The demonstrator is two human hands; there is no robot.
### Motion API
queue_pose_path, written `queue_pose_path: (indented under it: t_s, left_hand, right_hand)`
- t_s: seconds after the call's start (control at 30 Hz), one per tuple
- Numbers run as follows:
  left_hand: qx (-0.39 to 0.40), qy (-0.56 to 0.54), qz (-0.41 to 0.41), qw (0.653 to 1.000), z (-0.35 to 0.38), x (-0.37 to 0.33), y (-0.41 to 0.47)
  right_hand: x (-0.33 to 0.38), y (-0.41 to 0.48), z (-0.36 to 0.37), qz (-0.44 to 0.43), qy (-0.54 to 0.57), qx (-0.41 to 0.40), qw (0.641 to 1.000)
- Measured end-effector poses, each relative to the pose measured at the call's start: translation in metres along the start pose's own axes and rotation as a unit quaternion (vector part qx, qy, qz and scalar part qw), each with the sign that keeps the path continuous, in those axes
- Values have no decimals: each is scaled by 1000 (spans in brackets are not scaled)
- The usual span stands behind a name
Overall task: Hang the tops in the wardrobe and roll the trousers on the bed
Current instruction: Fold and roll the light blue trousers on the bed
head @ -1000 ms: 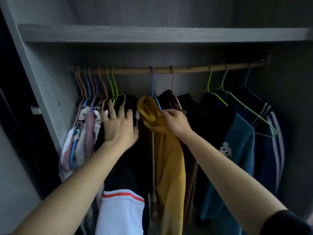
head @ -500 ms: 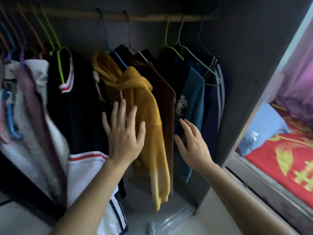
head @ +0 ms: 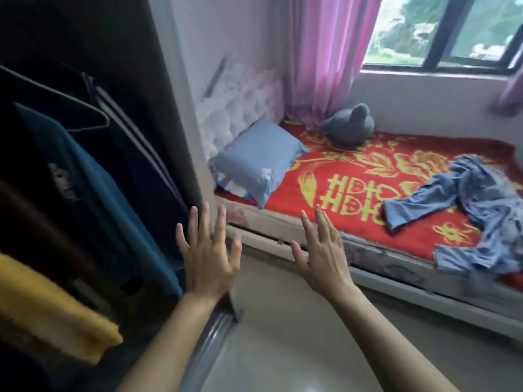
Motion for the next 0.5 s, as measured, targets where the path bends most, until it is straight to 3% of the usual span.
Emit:
queue_pose_path:
  t_s: [0.27, 0.4, 0.47, 0.5]
  left_hand:
    - [122, -72, 164, 976, 128, -304, -27]
    - [164, -78, 217, 959, 177, -392, -44]
    - [175, -73, 228, 955, 185, -400, -43]
    - [199, -73, 243, 947, 223, -430, -36]
  right_hand:
    - [-268, -108, -121, 175, -81, -23, 981]
    - [-357, -142, -142, 246, -90, -15, 965]
    - [-363, -142, -140, 245, -97, 0, 965]
    - [-407, -141, -130, 266, -92, 10, 960]
Point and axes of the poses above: each hand's wrist, its own y-axis towards the middle knuckle, its own z-axis out of the palm, x = y × z, the point moved 9 cm from there along y, towards the middle knuckle, and after that the axes turned 12 degrees about -z, right-handed, at the moved point
